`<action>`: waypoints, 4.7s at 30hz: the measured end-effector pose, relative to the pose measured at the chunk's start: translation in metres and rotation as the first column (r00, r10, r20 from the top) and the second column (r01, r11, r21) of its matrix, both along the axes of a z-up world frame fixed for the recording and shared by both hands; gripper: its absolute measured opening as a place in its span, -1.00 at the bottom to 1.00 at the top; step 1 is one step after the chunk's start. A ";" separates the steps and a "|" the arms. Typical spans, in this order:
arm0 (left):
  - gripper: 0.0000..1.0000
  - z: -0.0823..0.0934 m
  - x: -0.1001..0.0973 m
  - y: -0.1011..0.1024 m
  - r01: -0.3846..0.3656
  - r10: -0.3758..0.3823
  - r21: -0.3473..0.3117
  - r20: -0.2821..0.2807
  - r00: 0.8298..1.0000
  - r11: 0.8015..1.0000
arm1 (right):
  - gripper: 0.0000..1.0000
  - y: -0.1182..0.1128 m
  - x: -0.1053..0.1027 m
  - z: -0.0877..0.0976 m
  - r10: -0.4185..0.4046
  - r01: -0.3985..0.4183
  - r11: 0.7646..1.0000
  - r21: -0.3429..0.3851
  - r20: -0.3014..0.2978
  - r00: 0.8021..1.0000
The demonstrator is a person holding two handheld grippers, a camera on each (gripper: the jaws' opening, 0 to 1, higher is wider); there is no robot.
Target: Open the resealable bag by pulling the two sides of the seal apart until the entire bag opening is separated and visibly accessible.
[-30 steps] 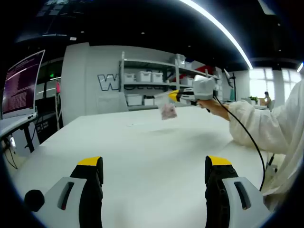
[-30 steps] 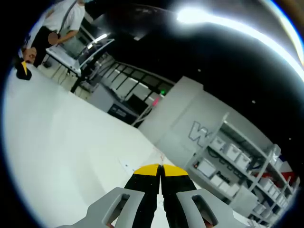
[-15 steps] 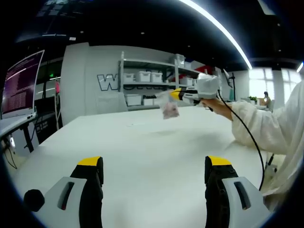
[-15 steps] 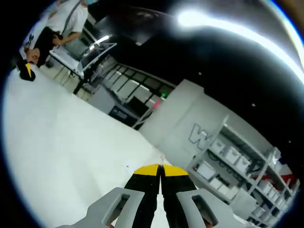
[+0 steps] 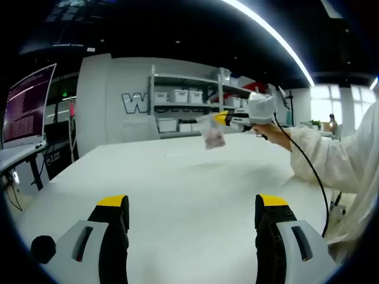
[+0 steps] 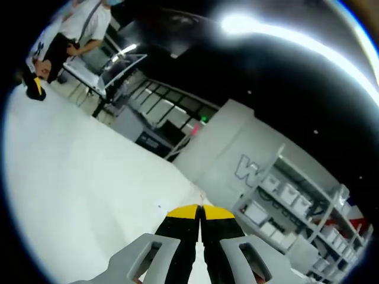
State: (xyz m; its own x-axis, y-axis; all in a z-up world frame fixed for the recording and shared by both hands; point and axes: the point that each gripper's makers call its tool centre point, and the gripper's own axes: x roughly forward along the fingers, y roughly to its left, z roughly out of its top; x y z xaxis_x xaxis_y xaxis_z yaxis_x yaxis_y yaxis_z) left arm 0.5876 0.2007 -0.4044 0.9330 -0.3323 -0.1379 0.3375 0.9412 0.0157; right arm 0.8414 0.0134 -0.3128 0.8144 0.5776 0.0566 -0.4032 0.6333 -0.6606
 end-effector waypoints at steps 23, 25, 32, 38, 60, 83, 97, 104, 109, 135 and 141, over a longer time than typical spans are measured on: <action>0.74 -0.002 0.000 -0.007 0.012 -0.012 0.003 -0.004 1.000 1.000 | -1.00 -0.010 -0.021 0.002 0.021 -0.021 1.000 -0.019 0.025 0.999; 0.74 -0.002 0.000 -0.007 0.012 -0.012 0.003 -0.004 1.000 1.000 | -1.00 -0.011 -0.021 0.003 0.023 -0.023 1.000 -0.022 0.029 0.999; 0.74 -0.002 0.000 -0.011 0.019 -0.019 0.006 -0.005 1.000 1.000 | -1.00 -0.011 -0.028 0.004 0.035 -0.034 0.999 -0.035 0.038 0.999; 0.73 -0.001 -0.001 -0.014 0.026 -0.026 0.009 -0.005 1.000 1.000 | -1.00 -0.012 -0.032 0.005 0.038 -0.036 0.998 -0.043 0.045 0.998; 0.73 0.000 -0.003 -0.018 0.032 -0.032 0.014 -0.007 0.999 0.999 | -1.00 -0.022 -0.051 0.006 0.045 -0.039 0.996 -0.081 0.073 0.996; 0.72 0.000 -0.002 -0.016 0.031 -0.031 0.018 -0.007 0.999 0.999 | -1.00 -0.023 -0.081 0.006 0.085 -0.069 0.987 -0.142 0.107 0.991; 0.71 0.001 -0.003 -0.019 0.036 -0.036 0.021 -0.004 0.999 0.999 | -1.00 -0.023 -0.098 0.003 0.105 -0.086 0.984 -0.159 0.115 0.988; 0.71 0.001 -0.005 -0.019 0.036 -0.036 0.020 -0.003 0.999 0.999 | -1.00 -0.021 -0.107 0.004 0.110 -0.088 0.982 -0.167 0.126 0.986; 0.71 0.000 -0.005 -0.021 0.042 -0.042 0.020 -0.005 0.999 0.999 | -1.00 -0.021 -0.115 0.001 0.113 -0.091 0.981 -0.173 0.126 0.985; 0.71 -0.001 -0.006 -0.021 0.040 -0.040 0.019 -0.009 0.999 0.999 | -1.00 -0.020 -0.141 -0.001 0.149 -0.120 0.975 -0.189 0.144 0.978; 0.71 -0.002 -0.006 -0.021 0.041 -0.041 0.017 -0.009 0.999 0.999 | -1.00 -0.021 -0.144 -0.003 0.149 -0.120 0.974 -0.192 0.144 0.978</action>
